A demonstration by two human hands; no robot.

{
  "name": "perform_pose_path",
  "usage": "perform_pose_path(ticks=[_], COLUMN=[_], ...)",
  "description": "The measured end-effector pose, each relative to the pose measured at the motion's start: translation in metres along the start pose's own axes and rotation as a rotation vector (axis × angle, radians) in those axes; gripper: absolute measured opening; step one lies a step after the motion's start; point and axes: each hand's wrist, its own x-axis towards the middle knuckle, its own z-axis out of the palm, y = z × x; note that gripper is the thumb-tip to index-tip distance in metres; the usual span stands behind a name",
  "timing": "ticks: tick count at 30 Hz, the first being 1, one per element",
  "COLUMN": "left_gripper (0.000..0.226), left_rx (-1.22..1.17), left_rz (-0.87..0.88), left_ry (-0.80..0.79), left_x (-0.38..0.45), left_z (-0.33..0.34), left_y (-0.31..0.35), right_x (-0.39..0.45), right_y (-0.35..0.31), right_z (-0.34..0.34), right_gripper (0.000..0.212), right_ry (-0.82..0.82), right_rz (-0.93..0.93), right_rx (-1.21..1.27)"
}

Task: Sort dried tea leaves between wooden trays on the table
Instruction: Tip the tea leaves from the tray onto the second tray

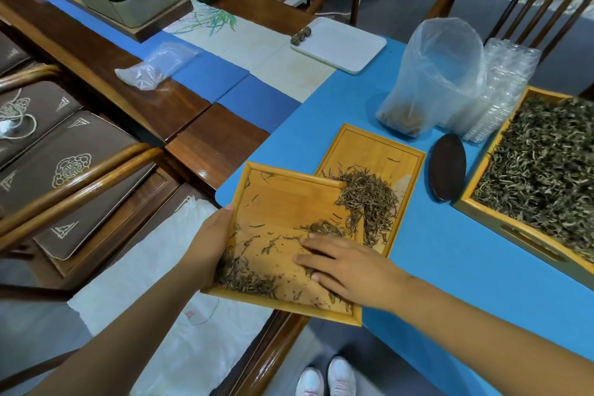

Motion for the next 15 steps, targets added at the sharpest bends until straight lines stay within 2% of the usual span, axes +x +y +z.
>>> perform_pose_path(ticks=[15], left_gripper=[0.046], left_rx=[0.06], left_rz=[-0.004], left_ry=[0.056], left_x=[-0.003], left_z=[-0.003], left_y=[0.004], right_x=[0.006], right_y=[0.047], right_z=[-0.009], right_gripper=[0.038], right_ry=[0.105], right_rz=[0.277], right_rx=[0.023])
